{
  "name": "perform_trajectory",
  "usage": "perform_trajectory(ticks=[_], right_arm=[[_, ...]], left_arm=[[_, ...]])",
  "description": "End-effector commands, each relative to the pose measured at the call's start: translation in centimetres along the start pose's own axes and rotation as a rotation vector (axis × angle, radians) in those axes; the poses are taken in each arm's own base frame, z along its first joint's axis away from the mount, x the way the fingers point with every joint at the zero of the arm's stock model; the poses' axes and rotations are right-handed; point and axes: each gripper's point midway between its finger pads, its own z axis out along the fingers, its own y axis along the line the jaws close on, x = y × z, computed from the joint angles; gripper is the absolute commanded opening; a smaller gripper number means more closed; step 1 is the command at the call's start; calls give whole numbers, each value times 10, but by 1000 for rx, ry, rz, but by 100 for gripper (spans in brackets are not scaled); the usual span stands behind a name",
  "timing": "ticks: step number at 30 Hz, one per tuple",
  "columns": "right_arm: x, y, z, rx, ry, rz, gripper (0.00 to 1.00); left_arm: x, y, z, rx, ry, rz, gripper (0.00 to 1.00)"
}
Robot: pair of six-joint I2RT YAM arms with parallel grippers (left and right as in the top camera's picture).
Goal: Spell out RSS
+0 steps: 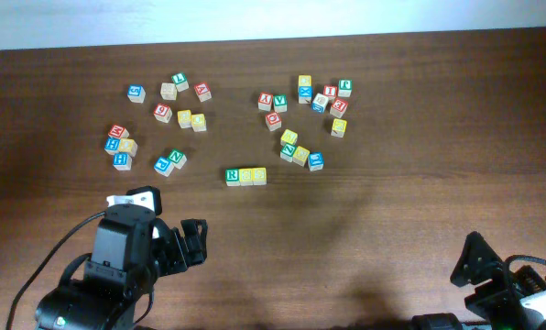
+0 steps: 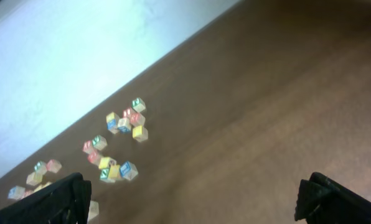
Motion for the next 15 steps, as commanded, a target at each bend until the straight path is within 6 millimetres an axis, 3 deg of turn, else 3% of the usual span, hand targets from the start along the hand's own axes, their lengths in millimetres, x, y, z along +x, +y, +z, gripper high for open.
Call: perform_trajectory(ticks=[1,4,15], right_arm=[[5,5,18,-46,-43,-131,98],[17,33,42,-216,-92,-291,98],[39,35,100,-302,-279,-306,98]], left_arm=[[1,3,2,-14,-1,-11,99],[1,3,2,-14,-1,-11,99],[1,3,2,-14,-1,-11,99]])
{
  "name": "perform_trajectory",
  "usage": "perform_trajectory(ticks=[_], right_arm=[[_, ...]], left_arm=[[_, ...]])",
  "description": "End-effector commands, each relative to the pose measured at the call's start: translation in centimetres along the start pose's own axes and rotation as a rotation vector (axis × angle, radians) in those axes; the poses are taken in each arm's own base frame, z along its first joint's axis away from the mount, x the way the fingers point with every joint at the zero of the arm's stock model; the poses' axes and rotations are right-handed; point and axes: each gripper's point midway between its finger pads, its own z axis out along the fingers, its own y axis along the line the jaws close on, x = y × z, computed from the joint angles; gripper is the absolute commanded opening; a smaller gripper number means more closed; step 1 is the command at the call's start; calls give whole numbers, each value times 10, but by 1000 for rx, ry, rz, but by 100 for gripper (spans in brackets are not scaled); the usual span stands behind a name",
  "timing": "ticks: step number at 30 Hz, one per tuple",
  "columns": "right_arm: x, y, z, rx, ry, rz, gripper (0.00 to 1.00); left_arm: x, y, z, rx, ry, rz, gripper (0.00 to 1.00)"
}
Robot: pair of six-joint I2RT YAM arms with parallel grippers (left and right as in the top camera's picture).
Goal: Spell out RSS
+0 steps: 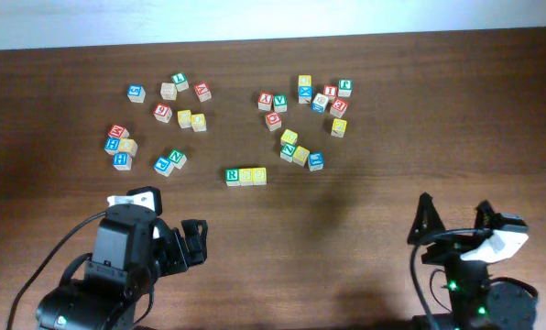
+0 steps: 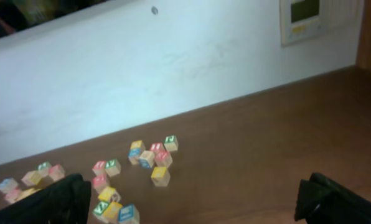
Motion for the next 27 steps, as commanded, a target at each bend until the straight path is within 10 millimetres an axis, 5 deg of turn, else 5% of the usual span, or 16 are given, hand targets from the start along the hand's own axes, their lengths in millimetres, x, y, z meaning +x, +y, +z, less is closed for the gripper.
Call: perform_trajectory(ticks=[1,15,27], right_arm=[[11,-2,9,-19,-39,-61,99],[34,-18,28,19,-130,-246,98],[83,-33,44,34,-60,-249,98]], left_arm=[[0,2,1,-12,-5,-11,99],[0,2,1,-12,-4,-11,99],[0,2,1,-13,-3,-11,99]])
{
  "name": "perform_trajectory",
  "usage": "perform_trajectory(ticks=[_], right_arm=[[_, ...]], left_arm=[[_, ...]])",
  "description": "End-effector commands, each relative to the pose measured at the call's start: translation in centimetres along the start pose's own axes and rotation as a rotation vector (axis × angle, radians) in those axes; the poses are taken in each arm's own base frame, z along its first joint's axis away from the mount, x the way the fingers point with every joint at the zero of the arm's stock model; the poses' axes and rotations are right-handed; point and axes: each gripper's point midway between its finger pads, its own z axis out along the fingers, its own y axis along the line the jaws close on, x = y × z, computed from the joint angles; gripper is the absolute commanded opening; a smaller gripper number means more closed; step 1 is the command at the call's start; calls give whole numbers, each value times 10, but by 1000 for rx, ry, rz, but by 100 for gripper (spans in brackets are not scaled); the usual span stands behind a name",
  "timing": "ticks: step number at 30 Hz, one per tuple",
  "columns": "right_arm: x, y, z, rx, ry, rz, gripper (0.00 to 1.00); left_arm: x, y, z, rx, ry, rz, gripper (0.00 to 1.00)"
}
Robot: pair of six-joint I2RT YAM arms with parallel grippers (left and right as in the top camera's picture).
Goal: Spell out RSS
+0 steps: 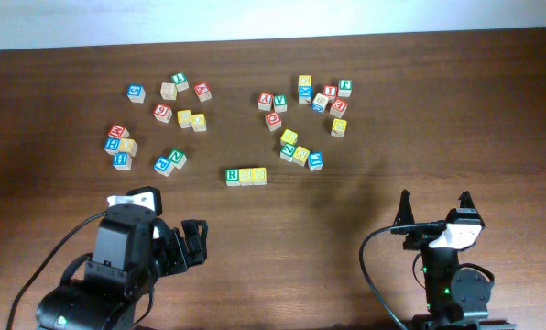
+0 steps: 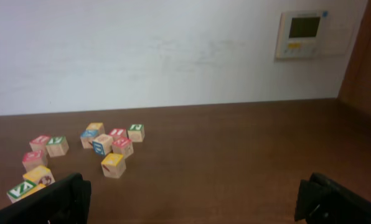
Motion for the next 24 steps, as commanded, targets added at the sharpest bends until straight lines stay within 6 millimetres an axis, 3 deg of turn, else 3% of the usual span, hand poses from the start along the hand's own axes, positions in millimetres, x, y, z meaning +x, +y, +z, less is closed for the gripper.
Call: perform_trajectory(ticks=[1,5,7,24], right_arm=[[7,-3,1,11,6,-9,98],[8,-7,0,37,10,-9,98],[19,-13,0,70,55,-13,98],[20,-15,0,68,63,-79,98]], left_arm=[[0,2,0,-13,-4,-11,99],[0,2,0,-13,-4,-11,99],[0,2,0,-12,-4,-11,99],[0,2,0,-12,-4,-11,99]])
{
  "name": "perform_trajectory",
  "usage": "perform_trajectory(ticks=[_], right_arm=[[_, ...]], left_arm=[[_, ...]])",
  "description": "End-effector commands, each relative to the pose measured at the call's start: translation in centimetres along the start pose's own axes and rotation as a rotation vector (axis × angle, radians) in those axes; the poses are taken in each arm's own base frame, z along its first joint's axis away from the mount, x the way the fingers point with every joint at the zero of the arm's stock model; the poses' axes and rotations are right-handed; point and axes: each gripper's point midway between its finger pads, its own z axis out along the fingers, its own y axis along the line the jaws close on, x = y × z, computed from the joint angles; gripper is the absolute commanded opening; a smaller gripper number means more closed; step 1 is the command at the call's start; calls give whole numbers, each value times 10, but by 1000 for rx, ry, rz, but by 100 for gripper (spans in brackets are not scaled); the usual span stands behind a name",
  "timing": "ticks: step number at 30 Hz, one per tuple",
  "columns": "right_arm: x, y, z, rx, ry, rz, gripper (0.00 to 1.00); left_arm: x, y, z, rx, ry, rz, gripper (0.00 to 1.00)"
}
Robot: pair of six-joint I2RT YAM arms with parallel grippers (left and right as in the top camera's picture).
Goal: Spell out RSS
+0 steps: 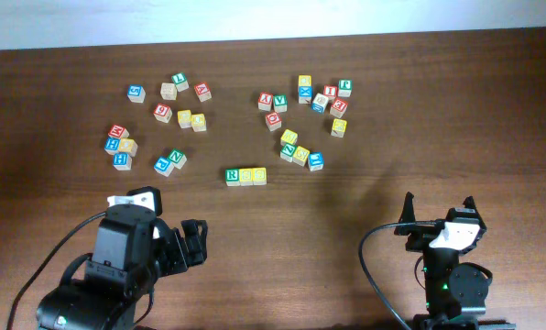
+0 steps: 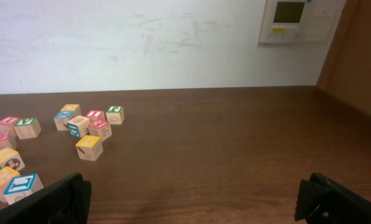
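Note:
A short row of three blocks [image 1: 245, 175] lies mid-table: a green R on the left, then two yellow blocks whose letters are too small to read. My right gripper [image 1: 437, 210] stands open near the front right, its fingers [image 2: 58, 199] wide apart with bare wood between them. My left gripper [image 1: 194, 243] rests at the front left, well short of the row; its jaws point right and nothing shows between them.
Loose letter blocks lie in two scattered groups, one at the back left [image 1: 163, 115] and one at the back middle [image 1: 305, 115], the latter also in the right wrist view [image 2: 79, 127]. A white wall with a thermostat panel [image 2: 291, 18] stands behind the table.
The right arm has turned slightly, so its view has swung a little to the right and the blocks sit further left. The left arm and the blocks have not moved.
The right arm sat folded at the front right corner, camera tilted. Then it was raised and turned toward the blocks, and later stood squarely facing the back wall, where it stays. The three-block row and the left arm have kept their places throughout.

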Motion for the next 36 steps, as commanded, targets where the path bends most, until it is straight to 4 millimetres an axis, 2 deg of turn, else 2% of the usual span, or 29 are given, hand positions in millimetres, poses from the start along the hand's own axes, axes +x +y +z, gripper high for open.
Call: perform_trajectory(ticks=[1,14,36], right_arm=[[4,0,0,-5,8,-26,98],[5,5,0,-30,12,39,98],[5,5,0,-32,12,8,98]], left_arm=[[0,2,0,-12,-4,-11,99],[0,2,0,-12,-4,-11,99],[0,2,0,-13,-4,-11,99]])
